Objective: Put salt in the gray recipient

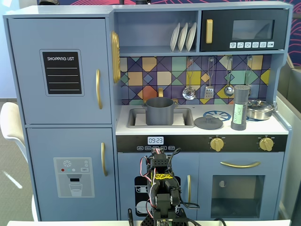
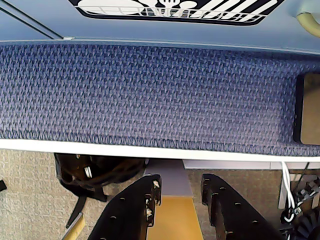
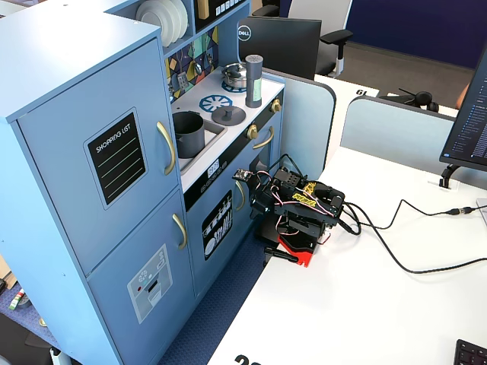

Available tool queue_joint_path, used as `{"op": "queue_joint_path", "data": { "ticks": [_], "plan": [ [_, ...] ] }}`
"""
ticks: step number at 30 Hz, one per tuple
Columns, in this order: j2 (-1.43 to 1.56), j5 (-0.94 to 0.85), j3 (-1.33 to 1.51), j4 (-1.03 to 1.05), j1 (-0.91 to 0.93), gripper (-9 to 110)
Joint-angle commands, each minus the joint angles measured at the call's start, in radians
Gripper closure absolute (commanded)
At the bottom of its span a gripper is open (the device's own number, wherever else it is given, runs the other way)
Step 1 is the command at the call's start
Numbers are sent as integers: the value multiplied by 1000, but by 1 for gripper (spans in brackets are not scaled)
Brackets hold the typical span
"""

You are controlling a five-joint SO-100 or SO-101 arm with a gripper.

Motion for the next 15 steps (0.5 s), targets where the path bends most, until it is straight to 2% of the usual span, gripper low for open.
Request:
{"op": "queue_joint_path", "data": {
  "ticks": [1, 7, 9, 15],
  "plan": [
    [6, -57, -6, 14, 11, 100],
    [6, -74, -6, 14, 2, 97],
    [6, -74, -6, 14, 2, 101],
    [6, -78, -8, 6, 9, 101]
  ]
}}
